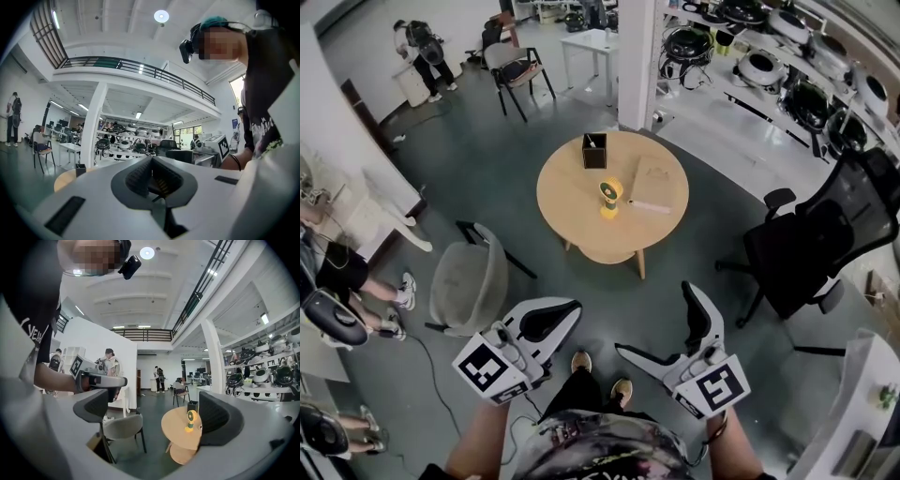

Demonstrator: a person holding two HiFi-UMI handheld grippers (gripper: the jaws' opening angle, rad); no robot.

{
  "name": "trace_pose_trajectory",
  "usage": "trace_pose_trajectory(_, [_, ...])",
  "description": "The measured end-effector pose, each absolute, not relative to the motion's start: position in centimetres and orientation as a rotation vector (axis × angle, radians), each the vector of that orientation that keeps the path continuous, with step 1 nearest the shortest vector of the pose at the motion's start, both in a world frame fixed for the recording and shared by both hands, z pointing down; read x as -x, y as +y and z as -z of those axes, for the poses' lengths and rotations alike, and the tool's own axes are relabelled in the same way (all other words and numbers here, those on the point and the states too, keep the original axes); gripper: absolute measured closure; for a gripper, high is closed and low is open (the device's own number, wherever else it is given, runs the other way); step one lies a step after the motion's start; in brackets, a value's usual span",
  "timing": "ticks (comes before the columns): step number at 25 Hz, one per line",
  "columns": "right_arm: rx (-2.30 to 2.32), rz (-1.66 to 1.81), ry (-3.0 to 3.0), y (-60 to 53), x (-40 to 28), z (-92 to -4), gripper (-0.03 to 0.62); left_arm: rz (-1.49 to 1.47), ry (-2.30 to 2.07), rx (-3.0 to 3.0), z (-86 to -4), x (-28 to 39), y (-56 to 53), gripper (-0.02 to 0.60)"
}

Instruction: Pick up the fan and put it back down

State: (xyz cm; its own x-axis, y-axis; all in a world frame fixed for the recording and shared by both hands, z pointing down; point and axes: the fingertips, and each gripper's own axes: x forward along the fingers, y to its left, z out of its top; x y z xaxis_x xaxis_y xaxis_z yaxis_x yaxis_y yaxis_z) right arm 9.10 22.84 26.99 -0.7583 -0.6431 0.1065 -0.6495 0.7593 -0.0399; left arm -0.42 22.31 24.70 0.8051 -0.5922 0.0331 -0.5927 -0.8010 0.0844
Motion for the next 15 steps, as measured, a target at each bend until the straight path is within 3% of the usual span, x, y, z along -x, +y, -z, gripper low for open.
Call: trace_pose_trajectory(15, [-1.089,-0.123,-2.828,13.9,-7.2,-28.7,0.01,-0.005,-0.94,-2.918,-26.2,2.8,12.6,0.563])
